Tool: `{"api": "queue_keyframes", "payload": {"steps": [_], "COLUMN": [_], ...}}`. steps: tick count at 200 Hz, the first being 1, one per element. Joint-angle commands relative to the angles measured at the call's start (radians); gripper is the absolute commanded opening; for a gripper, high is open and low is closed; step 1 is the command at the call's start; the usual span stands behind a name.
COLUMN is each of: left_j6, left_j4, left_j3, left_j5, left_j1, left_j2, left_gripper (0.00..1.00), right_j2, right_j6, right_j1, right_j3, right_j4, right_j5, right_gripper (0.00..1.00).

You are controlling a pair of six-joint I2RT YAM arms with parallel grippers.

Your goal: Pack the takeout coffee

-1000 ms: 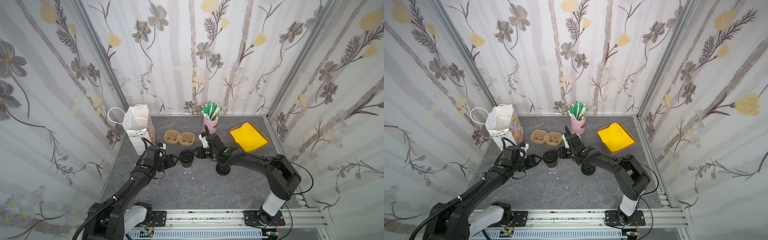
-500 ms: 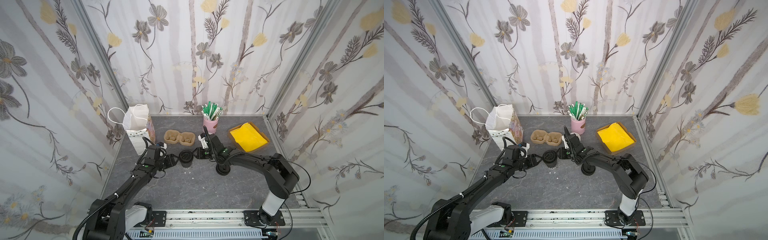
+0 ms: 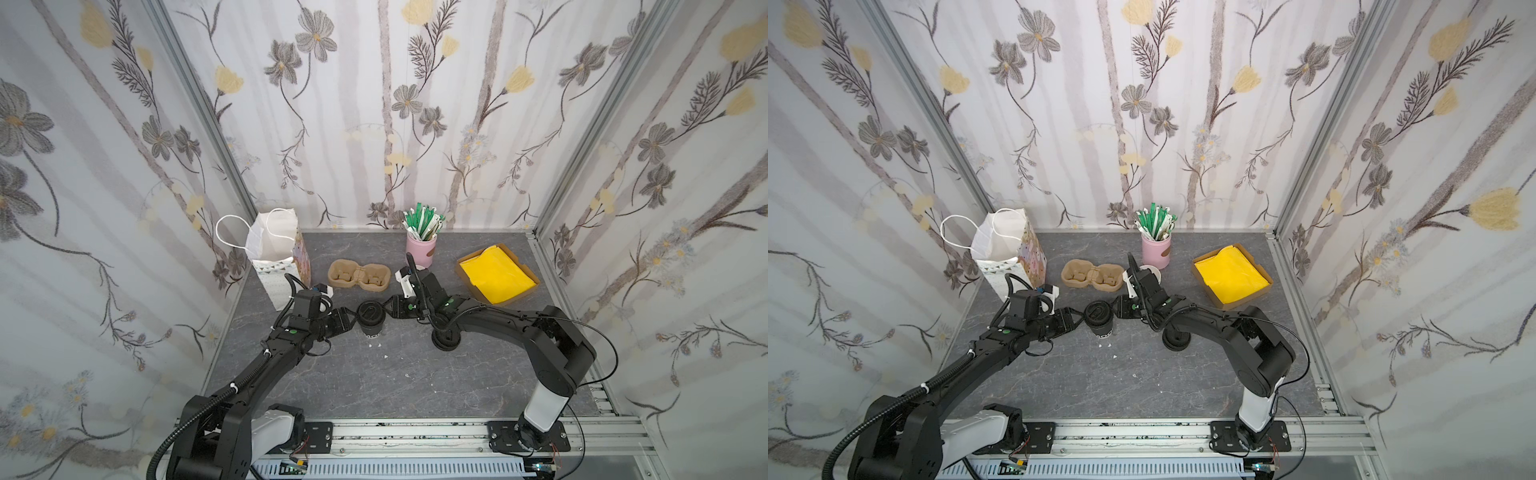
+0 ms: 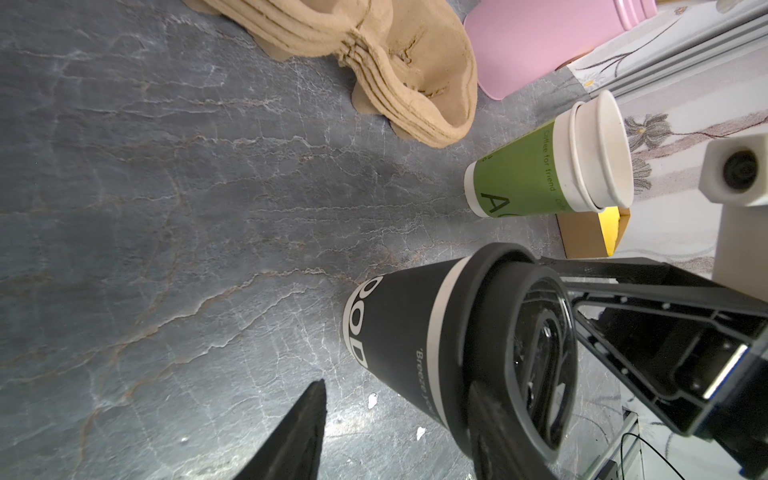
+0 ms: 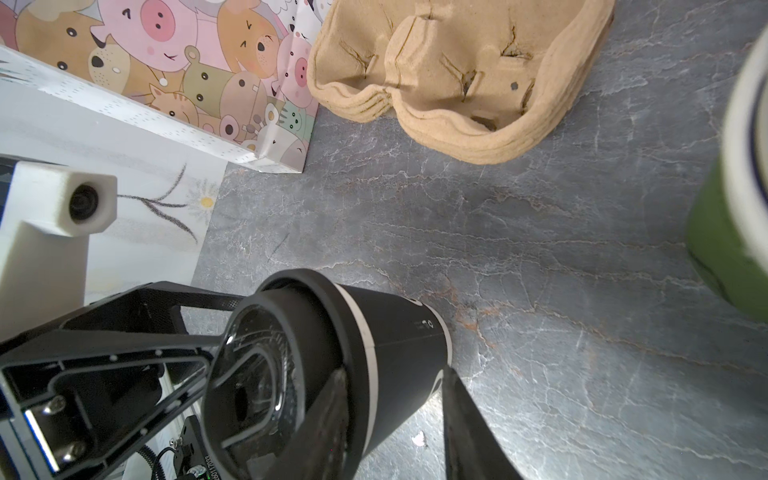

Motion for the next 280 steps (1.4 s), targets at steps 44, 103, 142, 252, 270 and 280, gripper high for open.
{"api": "queue_keyframes", "payload": {"steps": [44, 103, 142, 252, 270, 280], "left_j6": [-0.001, 0.002, 0.006, 0.007, 0.008, 0.010], "left_j4": [0.002, -0.007, -0.011, 0.001, 0.009, 0.012], "left_j3": [-0.006, -0.009, -0.005, 0.020, 0.022, 0.023], "left_j5": [-0.018, -0.028, -0.027, -0.008, -0.005, -0.009], "left_j1": [0.004, 0.004, 0.004, 0.003, 0.002, 0.002], "left_j2": [0.012, 0.013, 0.015, -0.013, -0.028, -0.040], "left_gripper": [0.56, 0.56, 0.56, 0.56, 0.56, 0.56], "right_j2": [0.002, 0.015, 0.009, -0.050, -0.068, -0.083], "right_j6": [0.020, 0.029, 0.035, 0.008, 0.004, -0.007], "right_j1": [0.002, 0.003, 0.004, 0.015, 0.019, 0.027], "right_j3": [-0.042, -0.056, -0.058, 0.033, 0.031, 0.035], "right_j4": [0.000, 0.020, 0.028, -0.040, -0.039, -0.046], "right_j5": [-0.015, -0.021, -0.027, 0.039, 0.054, 0.076], "right_gripper": [0.37, 0.37, 0.37, 0.40, 0.39, 0.40]}}
